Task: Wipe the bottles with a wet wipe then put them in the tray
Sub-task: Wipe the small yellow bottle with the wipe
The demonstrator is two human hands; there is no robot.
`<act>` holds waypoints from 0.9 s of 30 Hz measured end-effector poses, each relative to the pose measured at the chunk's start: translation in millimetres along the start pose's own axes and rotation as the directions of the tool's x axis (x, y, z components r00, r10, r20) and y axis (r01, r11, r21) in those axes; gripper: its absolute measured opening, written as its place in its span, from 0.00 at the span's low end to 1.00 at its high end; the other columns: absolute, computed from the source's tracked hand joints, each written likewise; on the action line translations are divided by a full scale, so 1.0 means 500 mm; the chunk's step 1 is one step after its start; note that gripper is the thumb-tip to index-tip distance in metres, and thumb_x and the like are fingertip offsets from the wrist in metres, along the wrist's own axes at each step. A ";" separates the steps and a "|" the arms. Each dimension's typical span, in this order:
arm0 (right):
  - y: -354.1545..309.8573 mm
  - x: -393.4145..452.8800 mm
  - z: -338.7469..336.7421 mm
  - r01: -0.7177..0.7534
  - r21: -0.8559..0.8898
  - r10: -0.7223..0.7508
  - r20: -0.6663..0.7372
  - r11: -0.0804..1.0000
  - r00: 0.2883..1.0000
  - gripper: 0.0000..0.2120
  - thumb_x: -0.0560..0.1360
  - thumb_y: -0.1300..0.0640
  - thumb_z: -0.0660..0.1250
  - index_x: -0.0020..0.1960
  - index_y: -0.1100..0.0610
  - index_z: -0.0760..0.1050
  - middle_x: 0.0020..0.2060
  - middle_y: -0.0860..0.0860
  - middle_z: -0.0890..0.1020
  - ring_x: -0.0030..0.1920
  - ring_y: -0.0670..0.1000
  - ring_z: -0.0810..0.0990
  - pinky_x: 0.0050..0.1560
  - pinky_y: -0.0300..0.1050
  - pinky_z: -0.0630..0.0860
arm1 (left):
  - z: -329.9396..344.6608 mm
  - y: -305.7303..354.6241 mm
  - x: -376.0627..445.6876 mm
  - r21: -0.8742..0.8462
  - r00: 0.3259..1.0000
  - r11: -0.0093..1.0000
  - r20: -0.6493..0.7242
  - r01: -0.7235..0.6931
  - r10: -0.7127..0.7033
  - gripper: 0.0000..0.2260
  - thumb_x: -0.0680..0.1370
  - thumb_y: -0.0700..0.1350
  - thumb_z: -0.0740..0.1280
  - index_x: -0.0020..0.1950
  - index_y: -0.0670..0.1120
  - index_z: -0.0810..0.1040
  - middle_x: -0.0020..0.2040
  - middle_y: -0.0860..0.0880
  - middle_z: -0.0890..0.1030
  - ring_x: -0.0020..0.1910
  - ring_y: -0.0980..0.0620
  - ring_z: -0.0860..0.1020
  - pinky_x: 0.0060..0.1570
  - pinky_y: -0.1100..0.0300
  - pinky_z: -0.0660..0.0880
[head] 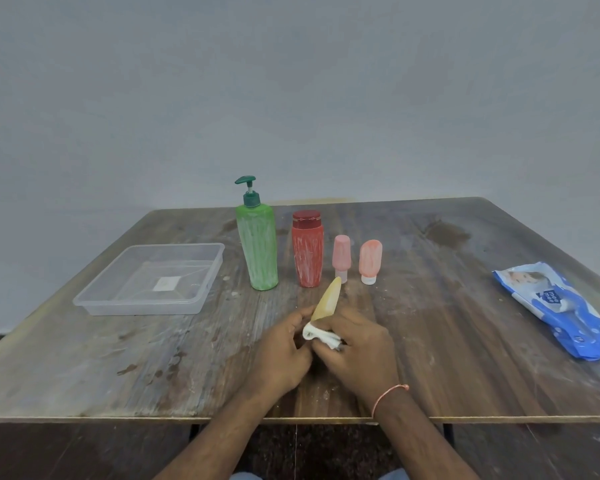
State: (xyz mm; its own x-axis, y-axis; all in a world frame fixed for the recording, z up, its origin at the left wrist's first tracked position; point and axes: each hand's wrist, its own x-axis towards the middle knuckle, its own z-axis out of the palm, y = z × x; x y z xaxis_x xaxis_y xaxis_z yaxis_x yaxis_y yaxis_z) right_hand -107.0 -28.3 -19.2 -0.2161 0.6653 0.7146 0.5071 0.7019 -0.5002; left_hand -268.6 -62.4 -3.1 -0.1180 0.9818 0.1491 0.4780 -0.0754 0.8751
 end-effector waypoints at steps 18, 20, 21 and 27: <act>-0.001 0.004 -0.005 -0.099 0.051 0.102 -0.062 0.994 0.993 0.07 0.75 0.54 0.78 0.52 0.46 0.87 0.43 0.40 0.85 0.42 0.43 0.82 0.41 0.43 0.80 | -0.002 0.010 -0.004 -0.054 0.999 0.999 0.036 -0.005 0.007 0.23 0.82 0.35 0.70 0.71 0.58 0.77 0.59 0.67 0.83 0.61 0.68 0.81 0.59 0.72 0.76; -0.004 0.005 -0.002 -0.072 0.039 0.074 -0.066 0.997 0.995 0.07 0.77 0.52 0.76 0.55 0.45 0.87 0.44 0.42 0.85 0.41 0.44 0.83 0.40 0.47 0.80 | -0.003 0.011 -0.005 -0.027 0.999 0.999 0.045 -0.030 0.031 0.22 0.82 0.36 0.69 0.68 0.61 0.77 0.59 0.66 0.84 0.61 0.68 0.81 0.60 0.71 0.77; -0.004 0.006 -0.002 -0.088 0.025 0.090 -0.108 0.996 0.990 0.06 0.78 0.52 0.76 0.54 0.46 0.87 0.43 0.42 0.84 0.40 0.45 0.82 0.38 0.48 0.80 | -0.003 0.010 -0.004 -0.023 0.998 0.999 0.057 -0.034 0.035 0.21 0.83 0.37 0.69 0.67 0.63 0.76 0.59 0.67 0.84 0.61 0.67 0.81 0.60 0.70 0.77; -0.008 0.004 -0.008 -0.125 0.069 0.129 -0.066 0.990 0.989 0.07 0.74 0.53 0.80 0.51 0.46 0.86 0.44 0.38 0.85 0.42 0.42 0.82 0.41 0.41 0.79 | -0.008 0.003 -0.002 -0.134 0.994 0.991 0.104 -0.008 0.022 0.19 0.85 0.38 0.66 0.72 0.56 0.77 0.64 0.59 0.85 0.64 0.61 0.81 0.65 0.60 0.77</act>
State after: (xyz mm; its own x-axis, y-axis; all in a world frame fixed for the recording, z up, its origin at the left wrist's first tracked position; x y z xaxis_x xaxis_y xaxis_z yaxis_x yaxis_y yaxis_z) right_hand -106.2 -30.9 -13.6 -0.0932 0.7323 0.6746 0.4716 0.6292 -0.6178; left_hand -271.0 -64.1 -0.1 -0.0162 0.9927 0.1199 0.3578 -0.1062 0.9277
